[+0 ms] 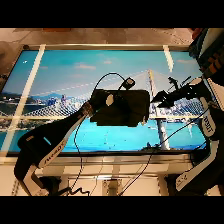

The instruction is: Fold the clothes and pants, and hang the long-sleeved shirts on hangers.

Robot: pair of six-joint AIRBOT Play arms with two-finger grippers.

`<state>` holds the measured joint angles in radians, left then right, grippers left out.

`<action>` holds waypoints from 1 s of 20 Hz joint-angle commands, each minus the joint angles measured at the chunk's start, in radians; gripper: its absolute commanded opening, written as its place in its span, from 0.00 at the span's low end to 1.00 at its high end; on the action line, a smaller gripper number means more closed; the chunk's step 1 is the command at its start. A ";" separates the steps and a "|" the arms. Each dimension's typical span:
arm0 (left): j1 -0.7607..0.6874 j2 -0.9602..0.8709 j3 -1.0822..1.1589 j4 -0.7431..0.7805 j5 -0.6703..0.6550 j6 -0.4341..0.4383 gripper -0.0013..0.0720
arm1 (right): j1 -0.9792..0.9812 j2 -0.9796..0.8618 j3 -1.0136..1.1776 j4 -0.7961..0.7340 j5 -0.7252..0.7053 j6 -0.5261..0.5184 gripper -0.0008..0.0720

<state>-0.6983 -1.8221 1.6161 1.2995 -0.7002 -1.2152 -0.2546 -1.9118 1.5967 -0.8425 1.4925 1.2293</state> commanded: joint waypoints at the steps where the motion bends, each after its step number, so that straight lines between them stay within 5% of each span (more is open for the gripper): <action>1: 0.000 0.004 0.001 0.002 -0.014 0.000 0.03 | 0.086 0.004 -0.031 0.009 -0.032 -0.010 0.95; 12: 0.002 0.004 0.001 0.002 -0.039 0.000 0.03 | 0.146 0.023 0.162 -0.071 0.016 0.039 0.95; 20: 0.060 0.155 0.001 0.003 -0.047 0.001 0.03 | 0.293 0.046 0.188 -0.323 0.066 0.090 0.95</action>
<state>-0.6621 -1.7233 1.6157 1.3022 -0.7414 -1.2152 -0.0208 -1.8687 1.7771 -1.0534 1.5364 1.3022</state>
